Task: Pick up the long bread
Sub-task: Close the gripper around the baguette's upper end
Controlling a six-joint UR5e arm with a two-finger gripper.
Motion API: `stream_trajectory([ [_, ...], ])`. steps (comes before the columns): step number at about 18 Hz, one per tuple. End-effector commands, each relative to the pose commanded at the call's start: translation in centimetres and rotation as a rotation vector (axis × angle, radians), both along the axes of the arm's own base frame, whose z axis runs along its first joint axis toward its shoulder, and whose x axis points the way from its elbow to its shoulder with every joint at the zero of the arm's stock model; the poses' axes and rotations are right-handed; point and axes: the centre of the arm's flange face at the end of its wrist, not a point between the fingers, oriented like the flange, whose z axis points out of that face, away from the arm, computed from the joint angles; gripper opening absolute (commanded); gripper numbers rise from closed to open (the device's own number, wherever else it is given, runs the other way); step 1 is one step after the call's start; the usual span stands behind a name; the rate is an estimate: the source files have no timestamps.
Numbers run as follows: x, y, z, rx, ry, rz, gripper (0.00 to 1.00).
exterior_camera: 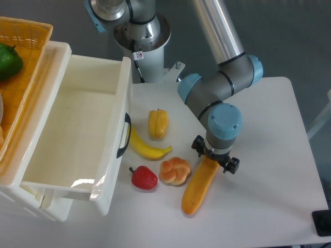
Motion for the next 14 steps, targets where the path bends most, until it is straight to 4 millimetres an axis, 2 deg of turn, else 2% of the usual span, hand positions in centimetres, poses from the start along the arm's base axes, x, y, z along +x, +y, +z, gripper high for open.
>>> stream_trajectory([
  [4,0.5,-0.2,-1.2,0.000,0.005,-0.002,1.00],
  [9,0.6,-0.4,-1.6,-0.002,0.003,0.000,1.00],
  [11,0.5,-0.4,-1.4,0.000,0.005,0.000,0.86],
  [12,0.4,-0.4,-1.3,0.001,0.007,0.002,0.73],
  [14,0.3,-0.3,-1.2,0.001,0.007,0.002,0.58],
])
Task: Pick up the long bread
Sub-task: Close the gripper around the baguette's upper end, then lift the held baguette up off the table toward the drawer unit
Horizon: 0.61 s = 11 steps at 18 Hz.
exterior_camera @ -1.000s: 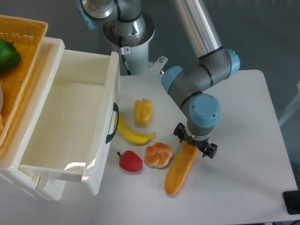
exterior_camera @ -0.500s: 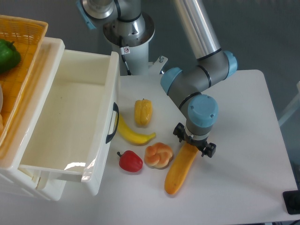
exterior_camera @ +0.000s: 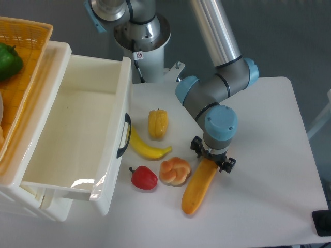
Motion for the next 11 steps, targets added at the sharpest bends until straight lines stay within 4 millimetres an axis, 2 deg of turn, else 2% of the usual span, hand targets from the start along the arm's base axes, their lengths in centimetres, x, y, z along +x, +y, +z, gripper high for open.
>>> stream_trajectory([
  [4,-0.4,0.2,0.5,0.007,0.005,0.003,0.09],
  [5,-0.6,0.3,0.8,0.009,0.009,0.003,0.04],
  [6,-0.8,0.3,1.0,0.008,0.015,0.003,0.00],
  [11,-1.7,1.0,2.9,0.015,0.009,0.005,0.00],
])
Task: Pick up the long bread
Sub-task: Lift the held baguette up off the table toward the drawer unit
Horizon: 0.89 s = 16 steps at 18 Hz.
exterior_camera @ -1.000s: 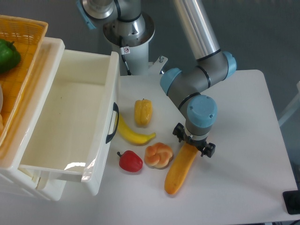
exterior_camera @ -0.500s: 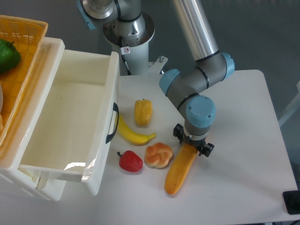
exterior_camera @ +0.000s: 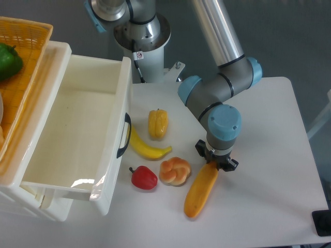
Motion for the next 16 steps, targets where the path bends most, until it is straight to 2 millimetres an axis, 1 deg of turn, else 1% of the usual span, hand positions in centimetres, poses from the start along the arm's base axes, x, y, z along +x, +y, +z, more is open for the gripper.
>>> stream_trajectory([
  [3,-0.3,0.4,2.0,0.007,-0.029,0.003,0.00],
  [6,0.3,1.0,4.4,0.062,-0.080,0.016,0.00],
  [7,0.5,0.9,6.0,0.077,-0.083,0.020,0.00],
  [9,1.2,0.9,7.8,0.092,-0.104,0.019,0.00],
  [13,2.5,0.9,11.1,0.107,-0.096,0.006,0.00],
  [14,2.9,1.0,11.6,0.106,-0.105,0.002,0.00],
  [16,4.0,1.2,13.5,0.112,-0.109,-0.016,0.00],
])
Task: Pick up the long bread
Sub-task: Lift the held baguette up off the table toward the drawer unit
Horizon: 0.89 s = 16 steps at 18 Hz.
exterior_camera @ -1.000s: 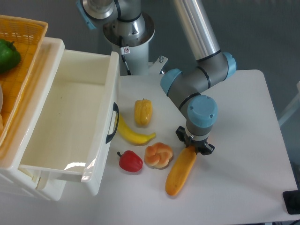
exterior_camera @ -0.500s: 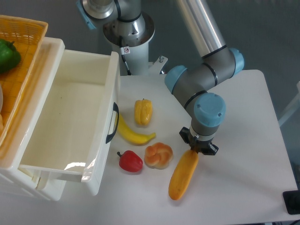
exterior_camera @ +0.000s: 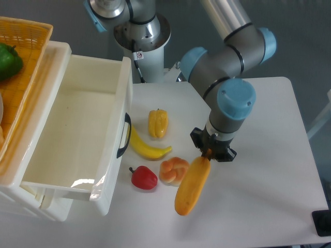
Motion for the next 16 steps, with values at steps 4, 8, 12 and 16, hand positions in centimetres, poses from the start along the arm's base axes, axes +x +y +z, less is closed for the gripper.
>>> stream_trajectory([
  [4,1.8,0.4,2.4,0.015,0.007,-0.021,0.00],
  [8,2.3,0.8,2.4,0.016,0.004,-0.028,0.00],
  [12,2.3,0.3,2.6,0.009,-0.004,-0.023,0.00],
  [16,2.3,0.1,2.9,0.010,-0.005,-0.020,0.00],
])
